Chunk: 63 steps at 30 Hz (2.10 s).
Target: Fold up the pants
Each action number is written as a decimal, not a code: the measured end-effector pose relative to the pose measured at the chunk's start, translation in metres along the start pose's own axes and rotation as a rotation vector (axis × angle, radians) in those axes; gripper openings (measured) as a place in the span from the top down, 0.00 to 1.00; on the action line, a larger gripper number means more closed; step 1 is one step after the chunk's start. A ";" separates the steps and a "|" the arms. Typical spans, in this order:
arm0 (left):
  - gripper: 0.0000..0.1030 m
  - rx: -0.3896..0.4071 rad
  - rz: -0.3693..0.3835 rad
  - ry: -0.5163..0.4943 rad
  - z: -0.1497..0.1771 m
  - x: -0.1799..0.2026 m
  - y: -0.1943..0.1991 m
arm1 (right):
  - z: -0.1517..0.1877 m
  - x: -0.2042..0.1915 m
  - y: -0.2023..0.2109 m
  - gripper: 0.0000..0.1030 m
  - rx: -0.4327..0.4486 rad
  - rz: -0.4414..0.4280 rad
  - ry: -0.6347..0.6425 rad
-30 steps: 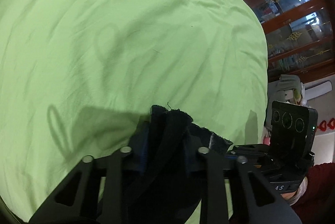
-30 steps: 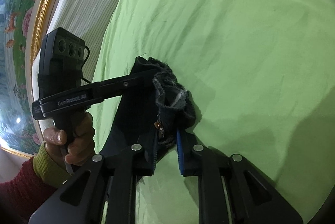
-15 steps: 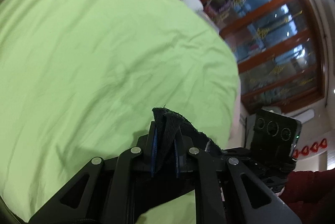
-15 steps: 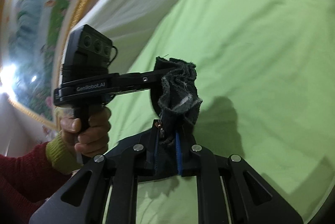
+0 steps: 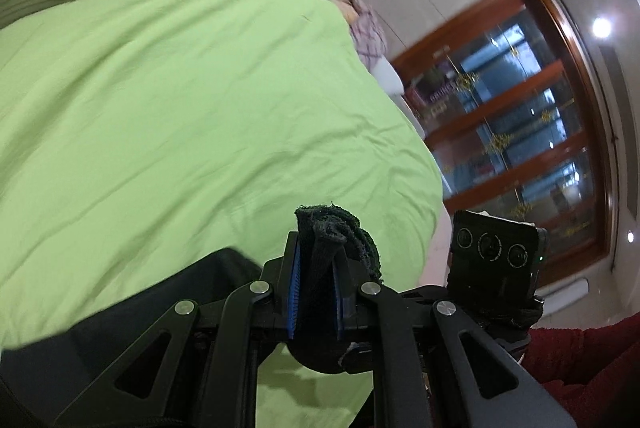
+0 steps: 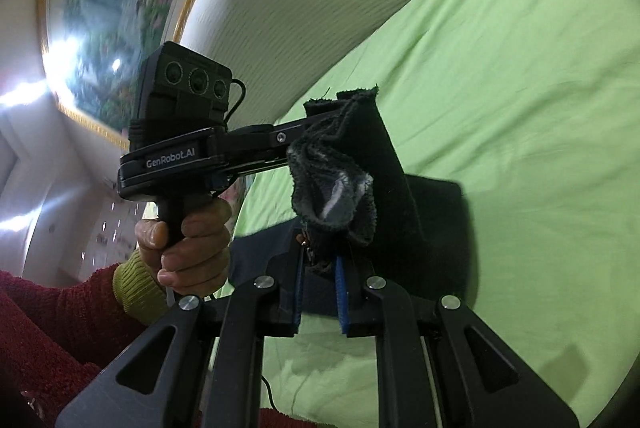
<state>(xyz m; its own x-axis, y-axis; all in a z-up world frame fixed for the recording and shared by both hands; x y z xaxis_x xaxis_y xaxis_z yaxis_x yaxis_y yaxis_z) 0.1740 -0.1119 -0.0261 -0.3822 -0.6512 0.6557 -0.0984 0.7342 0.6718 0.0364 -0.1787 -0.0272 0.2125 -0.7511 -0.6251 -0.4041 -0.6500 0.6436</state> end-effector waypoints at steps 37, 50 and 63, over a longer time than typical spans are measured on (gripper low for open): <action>0.87 0.126 -0.109 0.404 0.102 -0.150 0.032 | 0.022 -0.017 -0.179 0.72 -0.404 0.158 0.106; 0.60 0.275 -0.154 0.538 0.139 -0.164 0.092 | 0.035 -0.043 -0.189 0.64 -0.454 0.132 0.190; 0.48 0.493 -0.188 0.761 0.213 -0.189 0.170 | 0.036 -0.084 -0.222 0.64 -0.513 0.110 0.299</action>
<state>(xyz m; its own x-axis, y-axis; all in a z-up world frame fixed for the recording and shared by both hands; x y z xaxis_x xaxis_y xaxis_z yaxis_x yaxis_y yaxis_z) 0.0338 0.1769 -0.1089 0.3688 -0.5905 0.7178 -0.5446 0.4886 0.6817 0.0766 0.0328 -0.1334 0.4647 -0.7687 -0.4395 0.0272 -0.4837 0.8748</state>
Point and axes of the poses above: each gripper's, at about its wrist camera, not at the fingertips, and y roughly against the way its jaws point, x to its right, z to its underside, the point moved 10 cm from there along -y, roughly the way its jaws point, and after that the axes turned 4 degrees about -x, right-handed, at the moved point
